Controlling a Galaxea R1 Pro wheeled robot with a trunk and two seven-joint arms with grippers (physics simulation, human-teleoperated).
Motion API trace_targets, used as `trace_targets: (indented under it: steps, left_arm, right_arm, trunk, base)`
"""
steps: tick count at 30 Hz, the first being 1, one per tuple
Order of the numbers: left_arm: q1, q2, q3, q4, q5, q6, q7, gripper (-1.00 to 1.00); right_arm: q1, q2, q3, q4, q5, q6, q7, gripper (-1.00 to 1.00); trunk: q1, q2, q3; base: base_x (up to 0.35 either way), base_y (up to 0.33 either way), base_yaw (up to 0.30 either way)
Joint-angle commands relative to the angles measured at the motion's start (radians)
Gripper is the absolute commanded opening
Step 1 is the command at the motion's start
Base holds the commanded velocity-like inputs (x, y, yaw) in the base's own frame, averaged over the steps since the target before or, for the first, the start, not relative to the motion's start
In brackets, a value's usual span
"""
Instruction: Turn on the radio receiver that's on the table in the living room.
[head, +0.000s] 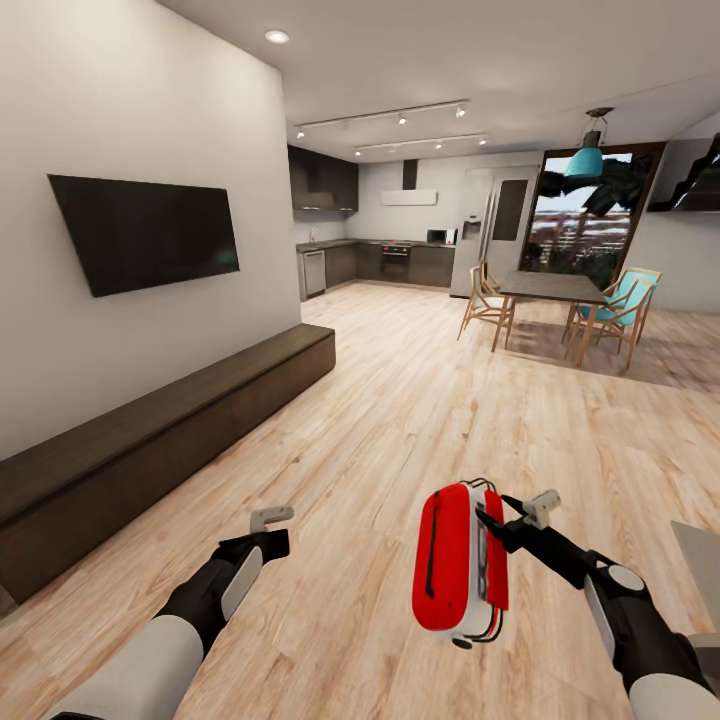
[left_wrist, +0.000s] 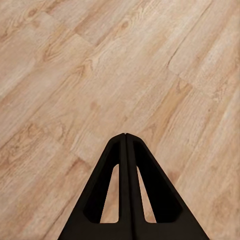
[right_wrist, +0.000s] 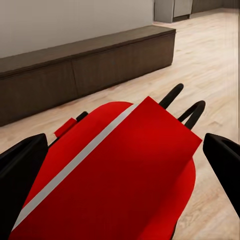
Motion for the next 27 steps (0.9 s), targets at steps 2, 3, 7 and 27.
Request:
trace_targets:
  steps: [2,3,7,27]
  left_arm:
    - [0.000,0.000,0.000,0.000,0.000,0.000,0.000,-1.00]
    - [0.000,0.000,0.000,0.000,0.000,0.000,0.000,-1.00]
    - [0.000,-0.002,-0.001,0.000,0.003,0.000,0.000,-1.00]
    - [0.000,-0.023,-0.003,0.067,-0.006,-0.089,0.009,-1.00]
  right_arm:
    - [0.000,0.004,-0.003,0.000,-0.003,0.000,-0.004,-1.00]
    - [0.000,0.005,-0.003,0.000,-0.003,0.000,-0.005,-1.00]
    - [0.000,0.023,0.003,0.001,0.001,0.051,-0.215,-1.00]
    - [0.000,0.022,-0.229,0.013,0.002,0.100,-0.727,-1.00]
  trunk:
    - [0.000,0.000,0.000]
    - [0.000,0.000,0.000]
    - [0.000,0.000,0.000]
    - [0.000,0.000,0.000]
  base:
    - [0.000,0.000,0.000]
    - [0.000,0.000,0.000]
    - [0.000,0.000,0.000]
    - [0.000,-0.174,0.000]
